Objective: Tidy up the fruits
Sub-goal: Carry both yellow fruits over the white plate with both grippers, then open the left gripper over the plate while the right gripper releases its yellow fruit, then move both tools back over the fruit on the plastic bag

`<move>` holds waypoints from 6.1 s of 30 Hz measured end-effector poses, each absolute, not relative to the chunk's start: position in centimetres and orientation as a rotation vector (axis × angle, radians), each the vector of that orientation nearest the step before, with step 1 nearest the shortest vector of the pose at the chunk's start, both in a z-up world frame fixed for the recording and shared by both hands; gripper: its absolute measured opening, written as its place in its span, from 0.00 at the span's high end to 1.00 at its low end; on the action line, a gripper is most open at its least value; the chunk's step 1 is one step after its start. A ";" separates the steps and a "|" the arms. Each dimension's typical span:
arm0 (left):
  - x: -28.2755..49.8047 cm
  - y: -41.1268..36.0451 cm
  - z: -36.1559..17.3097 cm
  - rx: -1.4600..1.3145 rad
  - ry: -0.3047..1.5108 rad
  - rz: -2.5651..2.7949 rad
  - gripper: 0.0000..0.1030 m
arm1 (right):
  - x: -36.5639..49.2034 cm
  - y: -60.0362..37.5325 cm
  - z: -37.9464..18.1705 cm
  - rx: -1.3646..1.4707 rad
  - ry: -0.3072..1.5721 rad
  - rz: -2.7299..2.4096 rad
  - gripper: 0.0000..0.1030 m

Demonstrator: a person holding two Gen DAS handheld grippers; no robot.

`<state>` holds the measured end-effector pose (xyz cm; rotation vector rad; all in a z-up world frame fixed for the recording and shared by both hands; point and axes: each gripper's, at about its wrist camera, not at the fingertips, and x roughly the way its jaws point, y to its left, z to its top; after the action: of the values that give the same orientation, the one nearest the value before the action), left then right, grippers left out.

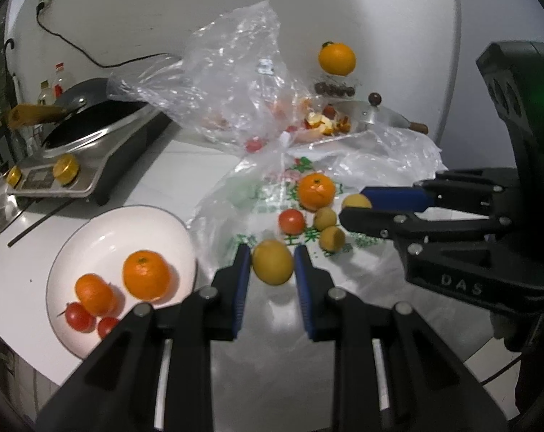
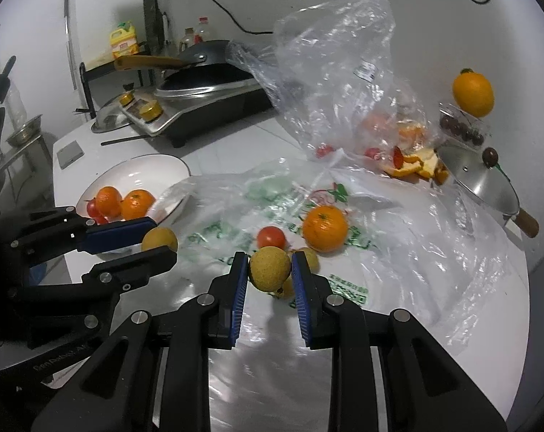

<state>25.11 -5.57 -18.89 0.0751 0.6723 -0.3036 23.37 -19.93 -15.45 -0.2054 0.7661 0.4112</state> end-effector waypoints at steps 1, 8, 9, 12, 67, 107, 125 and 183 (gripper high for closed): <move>25.0 -5.1 -18.8 0.070 0.670 -0.299 0.75 | 23.3 -19.6 -15.4 -0.209 0.765 0.414 0.74; 24.3 -3.0 -18.6 0.046 0.658 -0.277 0.75 | 22.9 -17.5 -15.0 -0.238 0.759 0.435 0.74; 24.2 -2.7 -18.6 0.044 0.656 -0.274 0.75 | 22.8 -17.2 -15.0 -0.239 0.759 0.439 0.74; 24.0 -1.6 -18.4 0.037 0.650 -0.264 0.75 | 22.8 -16.2 -14.8 -0.244 0.758 0.452 0.74; 30.1 12.8 -22.8 -0.091 0.703 -0.071 0.75 | 30.3 -0.3 -18.1 -0.244 0.802 0.637 0.74; 25.9 16.2 -21.9 -0.157 0.690 -0.011 0.40 | 30.4 3.2 -18.4 -0.253 0.846 0.616 0.65; 22.2 12.2 -19.2 -0.128 0.619 -0.022 0.22 | 25.9 -1.8 -14.0 -0.255 0.728 0.556 0.64; 23.0 -2.2 -18.9 0.004 0.659 -0.132 0.22 | 24.5 -20.9 -18.1 -0.144 0.793 0.347 0.52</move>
<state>22.99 -2.22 -18.85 0.0040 0.6589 -0.1321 24.50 -20.90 -18.13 -0.1441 0.7930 0.3473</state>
